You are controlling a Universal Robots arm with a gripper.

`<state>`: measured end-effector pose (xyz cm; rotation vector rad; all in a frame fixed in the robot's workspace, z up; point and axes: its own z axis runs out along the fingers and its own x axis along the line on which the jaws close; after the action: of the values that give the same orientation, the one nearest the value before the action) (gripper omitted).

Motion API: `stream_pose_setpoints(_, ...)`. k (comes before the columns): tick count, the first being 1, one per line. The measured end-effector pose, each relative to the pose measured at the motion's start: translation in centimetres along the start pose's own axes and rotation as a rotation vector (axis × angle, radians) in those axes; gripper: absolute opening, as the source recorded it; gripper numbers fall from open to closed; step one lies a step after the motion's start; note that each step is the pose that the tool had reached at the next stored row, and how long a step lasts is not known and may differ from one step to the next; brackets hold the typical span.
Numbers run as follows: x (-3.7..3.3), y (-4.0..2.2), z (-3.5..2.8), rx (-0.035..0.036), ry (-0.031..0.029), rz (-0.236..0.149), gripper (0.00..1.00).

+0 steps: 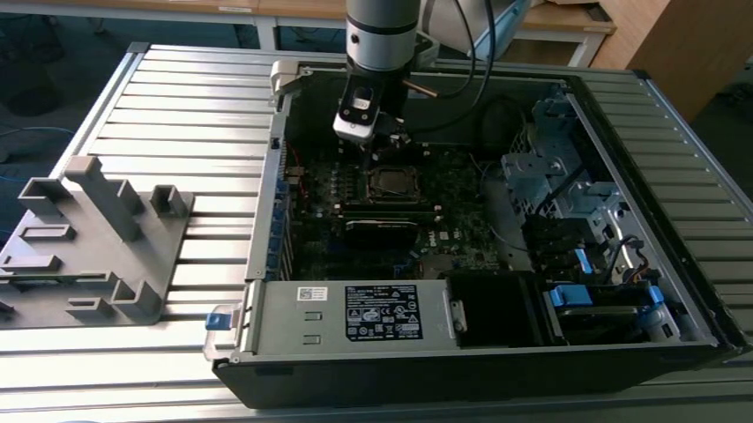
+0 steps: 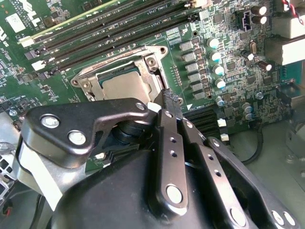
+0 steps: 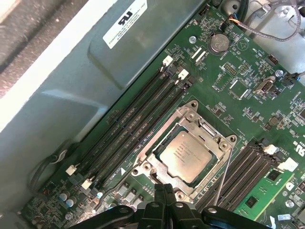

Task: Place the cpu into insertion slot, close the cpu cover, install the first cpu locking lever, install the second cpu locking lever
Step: 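Install the first cpu locking lever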

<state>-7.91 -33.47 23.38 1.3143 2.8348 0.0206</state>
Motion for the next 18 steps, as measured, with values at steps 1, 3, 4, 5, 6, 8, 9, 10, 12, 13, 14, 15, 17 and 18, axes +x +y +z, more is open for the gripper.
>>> stream_pose_setpoints(1, 0.00, 0.00, -0.03, 0.0000, 0.0001, 0.000, 0.10)
stream_pose_setpoints(3, 0.00, 0.00, -0.04, -0.0006, 0.0004, 0.000, 0.10)
stream_pose_setpoints(4, 0.00, 0.01, -0.04, -0.0005, 0.0004, 0.000, 0.10)
stream_pose_setpoints(5, 0.00, 0.00, -0.05, -0.0004, 0.0004, 0.000, 0.10)
stream_pose_setpoints(6, 0.00, 0.00, -0.05, -0.0003, 0.0004, 0.000, 0.10)
stream_pose_setpoints(8, 0.00, 0.00, -0.05, -0.0003, 0.0004, 0.000, 0.10)
stream_pose_setpoints(9, 0.00, 0.00, -0.05, -0.0003, 0.0004, 0.000, 0.10)
stream_pose_setpoints(10, 0.00, 0.00, -0.05, -0.0003, 0.0005, -0.002, 0.10)
stream_pose_setpoints(12, 0.00, 0.00, -0.05, -0.0004, 0.0007, -0.014, 0.10)
stream_pose_setpoints(13, 0.00, 0.00, -0.06, -0.0005, 0.0009, -0.023, 0.10)
stream_pose_setpoints(14, 0.00, 0.00, -0.06, -0.0006, 0.0011, -0.035, 0.10)
stream_pose_setpoints(15, 0.00, 0.00, -0.05, -0.0007, 0.0013, -0.047, 0.10)
stream_pose_setpoints(17, 0.00, 0.00, -0.05, -0.0011, 0.0018, -0.071, 0.10)
stream_pose_setpoints(18, 0.00, 0.00, -0.05, -0.0011, 0.0019, -0.078, 0.10)
